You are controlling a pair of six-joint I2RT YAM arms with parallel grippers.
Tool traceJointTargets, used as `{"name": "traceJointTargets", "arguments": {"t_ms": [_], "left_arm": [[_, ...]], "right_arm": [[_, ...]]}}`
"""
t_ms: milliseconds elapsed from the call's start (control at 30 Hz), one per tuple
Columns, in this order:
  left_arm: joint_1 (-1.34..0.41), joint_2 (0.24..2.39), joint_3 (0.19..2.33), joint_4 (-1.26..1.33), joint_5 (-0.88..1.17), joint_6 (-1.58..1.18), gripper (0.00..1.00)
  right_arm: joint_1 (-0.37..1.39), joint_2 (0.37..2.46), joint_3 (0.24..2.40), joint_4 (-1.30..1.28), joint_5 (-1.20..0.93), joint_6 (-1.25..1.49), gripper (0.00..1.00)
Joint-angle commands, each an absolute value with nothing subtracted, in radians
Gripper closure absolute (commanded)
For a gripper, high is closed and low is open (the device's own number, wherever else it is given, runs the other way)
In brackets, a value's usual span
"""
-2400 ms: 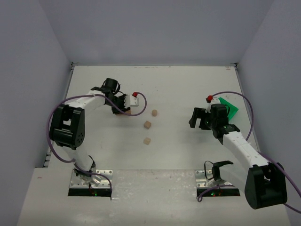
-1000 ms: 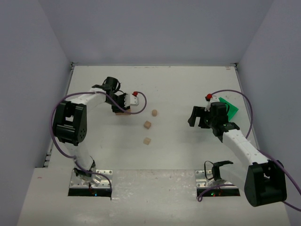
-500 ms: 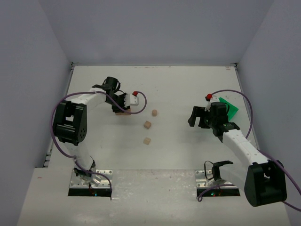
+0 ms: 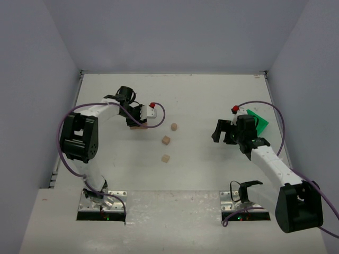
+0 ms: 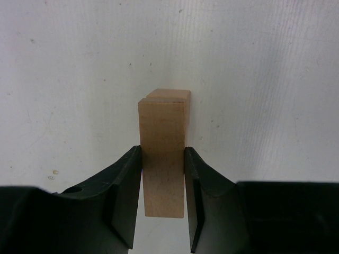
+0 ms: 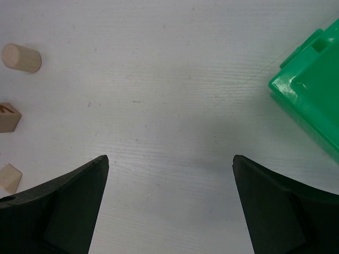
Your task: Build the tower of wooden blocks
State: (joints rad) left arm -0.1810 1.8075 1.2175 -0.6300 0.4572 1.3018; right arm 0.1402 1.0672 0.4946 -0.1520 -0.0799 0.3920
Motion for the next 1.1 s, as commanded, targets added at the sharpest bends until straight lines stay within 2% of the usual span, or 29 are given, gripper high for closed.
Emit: {"name": "traceJointTargets", "arguments": {"t_ms": [0, 300, 400, 500, 567, 733, 1067], "left_arm": [[-0.167, 1.822, 1.247, -0.624, 0.505, 1.328, 0.80], [-0.167, 1.824, 1.249, -0.627, 0.508, 1.331, 0.71], [-0.167, 1.822, 1.249, -0.630, 0.507, 1.333, 0.65], [-0.167, 1.819, 1.245, -0.625, 0.496, 1.332, 0.53], [-0.167, 1.819, 1.242, -0.619, 0.495, 1.331, 0.50], [-0.167, 1.814, 1.244, -0.604, 0.485, 1.321, 0.46], [-0.167, 1.810, 1.241, -0.580, 0.437, 1.312, 0.45]], "right_arm": [[0.141, 1.048, 0.537, -0.129, -0.072, 0.385, 0.01], [0.143, 1.047, 0.541, -0.136, -0.068, 0.384, 0.01], [0.143, 1.041, 0.541, -0.138, -0.068, 0.385, 0.01], [0.143, 1.037, 0.539, -0.135, -0.069, 0.385, 0.01], [0.143, 1.035, 0.538, -0.138, -0.073, 0.387, 0.01], [0.143, 1.039, 0.538, -0.143, -0.081, 0.387, 0.01], [0.143, 1.025, 0.535, -0.146, -0.088, 0.385, 0.01]]}}
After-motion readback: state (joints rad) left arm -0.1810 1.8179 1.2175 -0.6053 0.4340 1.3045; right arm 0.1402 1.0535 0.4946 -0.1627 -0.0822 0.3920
